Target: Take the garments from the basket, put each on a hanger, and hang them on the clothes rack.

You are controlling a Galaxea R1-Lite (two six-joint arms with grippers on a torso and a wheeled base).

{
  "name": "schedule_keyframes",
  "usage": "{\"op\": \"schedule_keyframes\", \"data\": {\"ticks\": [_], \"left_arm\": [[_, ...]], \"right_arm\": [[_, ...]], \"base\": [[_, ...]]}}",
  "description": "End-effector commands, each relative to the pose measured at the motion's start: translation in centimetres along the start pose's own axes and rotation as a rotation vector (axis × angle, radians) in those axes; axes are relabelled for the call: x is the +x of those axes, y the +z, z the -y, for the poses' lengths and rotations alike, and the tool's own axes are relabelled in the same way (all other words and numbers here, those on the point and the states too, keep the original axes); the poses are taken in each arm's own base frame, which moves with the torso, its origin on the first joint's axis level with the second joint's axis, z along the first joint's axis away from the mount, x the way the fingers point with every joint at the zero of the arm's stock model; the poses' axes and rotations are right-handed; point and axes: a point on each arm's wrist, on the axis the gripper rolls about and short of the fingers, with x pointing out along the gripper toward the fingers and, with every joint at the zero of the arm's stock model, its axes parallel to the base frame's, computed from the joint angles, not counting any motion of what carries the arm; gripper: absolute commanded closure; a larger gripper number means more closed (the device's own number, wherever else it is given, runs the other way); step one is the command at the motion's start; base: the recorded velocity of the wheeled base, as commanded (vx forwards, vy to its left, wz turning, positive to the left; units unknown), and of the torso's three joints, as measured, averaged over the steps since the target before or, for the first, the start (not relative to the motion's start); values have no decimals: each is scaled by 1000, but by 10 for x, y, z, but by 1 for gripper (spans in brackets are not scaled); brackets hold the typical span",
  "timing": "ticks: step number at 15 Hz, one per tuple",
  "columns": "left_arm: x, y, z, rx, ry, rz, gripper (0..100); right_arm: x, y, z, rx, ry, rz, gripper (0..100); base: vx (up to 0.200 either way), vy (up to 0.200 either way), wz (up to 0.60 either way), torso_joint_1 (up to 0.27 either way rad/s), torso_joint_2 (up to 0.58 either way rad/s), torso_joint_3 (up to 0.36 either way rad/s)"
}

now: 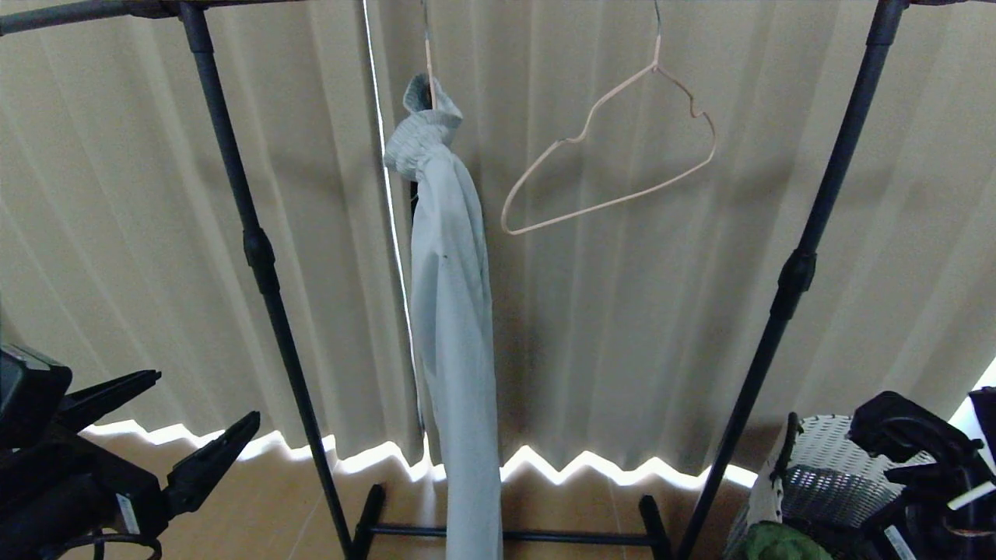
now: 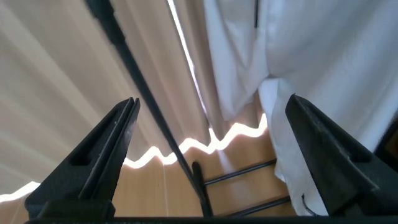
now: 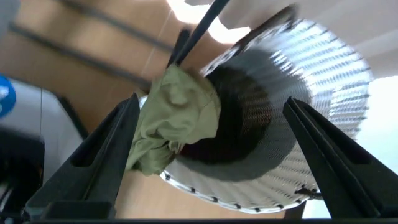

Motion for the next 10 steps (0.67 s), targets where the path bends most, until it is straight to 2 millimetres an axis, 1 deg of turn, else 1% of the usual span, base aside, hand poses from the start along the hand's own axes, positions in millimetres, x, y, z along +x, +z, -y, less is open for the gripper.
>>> {"op": "schedule_keyframes", "data": {"ticks": [1, 3, 4, 5, 8, 10], "left_arm": [[-1, 0, 0, 1, 2, 3, 0], [-2, 1, 0, -1, 2, 9, 0], [-2, 1, 0, 1, 0, 10, 0], [-2, 1, 0, -1, 1, 13, 0], [-2, 1, 0, -1, 1, 11, 0], [-2, 1, 0, -1, 2, 11, 0]], "right_arm": [[47, 14, -10, -63, 20, -189, 0], [64, 14, -14, -81, 27, -254, 0], [67, 13, -15, -82, 28, -262, 0], [84, 10, -19, -90, 37, -298, 0], [111, 6, -25, -88, 35, -300, 0], [121, 2, -28, -97, 28, -323, 0]], "base": [[0, 0, 0, 0, 0, 0], [0, 0, 0, 0, 0, 0], [0, 0, 0, 0, 0, 0], [0, 0, 0, 0, 0, 0], [0, 0, 0, 0, 0, 0], [0, 0, 0, 0, 0, 0]]}}
